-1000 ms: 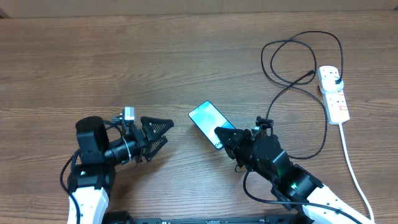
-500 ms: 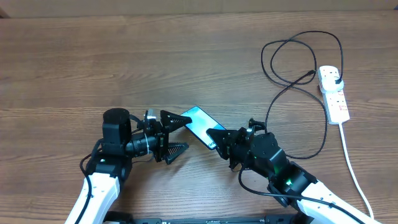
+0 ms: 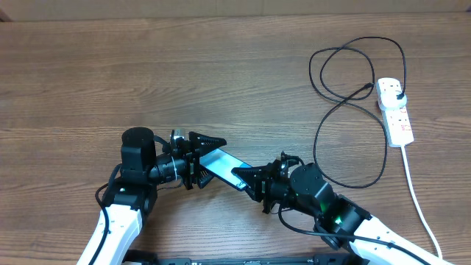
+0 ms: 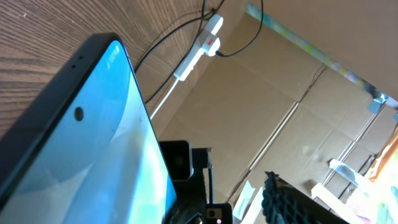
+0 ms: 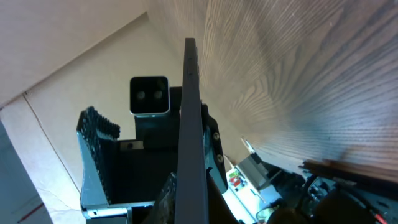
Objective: Plug charger to phone and switch on socket
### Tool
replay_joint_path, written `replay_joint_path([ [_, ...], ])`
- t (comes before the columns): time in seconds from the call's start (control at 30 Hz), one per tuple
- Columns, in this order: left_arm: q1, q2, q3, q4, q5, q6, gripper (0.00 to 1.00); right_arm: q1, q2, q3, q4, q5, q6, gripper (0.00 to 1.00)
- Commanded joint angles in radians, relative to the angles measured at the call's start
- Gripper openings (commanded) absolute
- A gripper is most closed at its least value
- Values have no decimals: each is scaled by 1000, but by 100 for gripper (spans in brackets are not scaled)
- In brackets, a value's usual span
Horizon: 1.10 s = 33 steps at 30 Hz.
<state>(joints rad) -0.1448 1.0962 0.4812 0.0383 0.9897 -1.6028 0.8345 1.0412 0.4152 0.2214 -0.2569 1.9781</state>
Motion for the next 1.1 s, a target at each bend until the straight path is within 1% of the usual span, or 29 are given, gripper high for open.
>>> replay_joint_path([
  [0.0,-8,3,-4,12,-10,-13,66,37,-6,10,18,33,38,4],
  [0.07,-16,3,-4,12,-13,-13,61,43,-6,10,29,35,38,4],
  [0.23,-56,3,-4,12,-46,-13,43,43,-6,10,47,35,37,4],
  [0.33,-79,3,-4,12,-68,-13,36,43,-6,10,47,35,33,4],
  [0.4,-87,3,-4,13,-77,-13,33,43,-6,10,46,35,30,4],
  [0.47,-88,3,-4,12,-77,-13,29,43,-6,10,45,36,-17,4],
  [0.63,-87,3,-4,12,-78,6,18,42,-6,10,13,84,-195,4],
  [0.7,-88,3,-4,12,-81,23,14,42,-6,10,3,85,-224,5],
  [0.8,-88,3,-4,11,-80,53,6,42,-6,10,5,84,-257,8],
  [0.83,-88,3,-4,11,-80,56,4,42,-6,10,4,84,-259,9],
  [0.93,-88,3,-4,11,-83,55,4,42,-6,10,4,84,-259,17],
  [1.0,-88,3,-4,11,-93,61,4,42,-6,10,1,84,-260,20],
  [1.07,-87,3,-4,11,-123,105,4,42,-6,10,-16,85,-261,25],
])
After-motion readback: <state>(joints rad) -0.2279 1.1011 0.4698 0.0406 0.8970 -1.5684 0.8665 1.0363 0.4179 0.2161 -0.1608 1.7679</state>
